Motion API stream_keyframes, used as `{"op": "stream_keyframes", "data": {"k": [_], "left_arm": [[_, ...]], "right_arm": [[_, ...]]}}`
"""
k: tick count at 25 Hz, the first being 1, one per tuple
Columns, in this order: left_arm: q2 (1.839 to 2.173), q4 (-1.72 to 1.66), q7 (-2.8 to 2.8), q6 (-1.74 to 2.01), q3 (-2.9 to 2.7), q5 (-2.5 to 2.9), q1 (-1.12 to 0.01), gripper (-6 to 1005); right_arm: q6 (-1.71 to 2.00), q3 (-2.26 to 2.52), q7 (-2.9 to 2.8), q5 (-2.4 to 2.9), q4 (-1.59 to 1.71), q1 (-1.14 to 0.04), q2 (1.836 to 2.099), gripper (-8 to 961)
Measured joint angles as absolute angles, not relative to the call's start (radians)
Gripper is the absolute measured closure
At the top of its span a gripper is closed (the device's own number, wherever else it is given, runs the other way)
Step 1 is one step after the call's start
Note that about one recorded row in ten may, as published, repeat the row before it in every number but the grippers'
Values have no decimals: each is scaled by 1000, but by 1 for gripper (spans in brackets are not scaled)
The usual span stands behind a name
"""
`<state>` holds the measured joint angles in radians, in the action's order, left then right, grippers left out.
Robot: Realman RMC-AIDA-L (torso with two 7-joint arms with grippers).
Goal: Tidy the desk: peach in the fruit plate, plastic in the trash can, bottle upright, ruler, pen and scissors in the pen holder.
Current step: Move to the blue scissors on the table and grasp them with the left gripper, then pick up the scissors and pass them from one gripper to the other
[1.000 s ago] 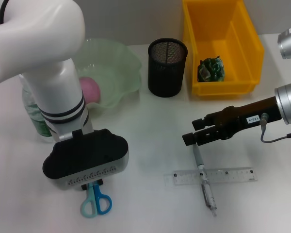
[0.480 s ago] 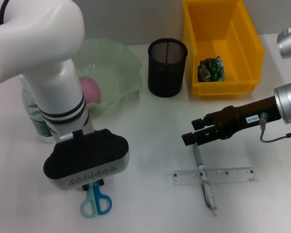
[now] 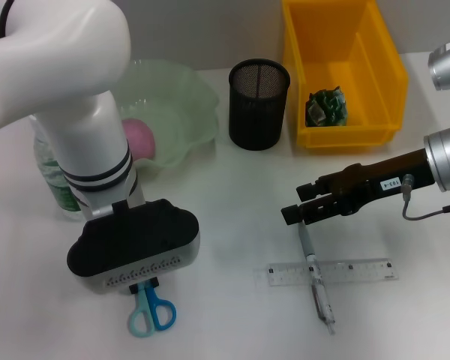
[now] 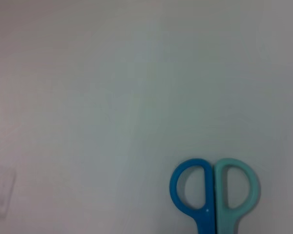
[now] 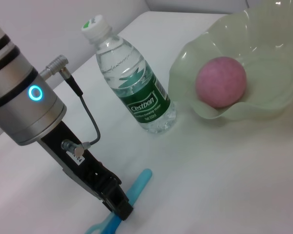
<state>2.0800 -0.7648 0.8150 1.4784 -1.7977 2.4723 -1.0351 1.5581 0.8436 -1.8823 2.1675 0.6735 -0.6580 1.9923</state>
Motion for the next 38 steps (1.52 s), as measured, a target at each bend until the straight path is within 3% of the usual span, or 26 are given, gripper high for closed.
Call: {"op": "stream_keyframes", "data": {"k": [13,20,29,38], "left_arm": [[2077,-882,969,1536,-1758,2493,-988,767],[2076,-922,1102,1651,-1581,2485,-982,769],[2072,-934,1259,1733,-1335,2401,-966,772],[2063,-939,1334,1845,-905,2222,-869,775]], "right_arm": [[1569,839,-1877,2167,673,-654,1987,145],[1602,835,-1870,2167,682,-646,1967,147],[1682,829,-1844,2166,700,-639,1920,147],[1734,807,-1815,2193,711,-632,1913,146]]}}
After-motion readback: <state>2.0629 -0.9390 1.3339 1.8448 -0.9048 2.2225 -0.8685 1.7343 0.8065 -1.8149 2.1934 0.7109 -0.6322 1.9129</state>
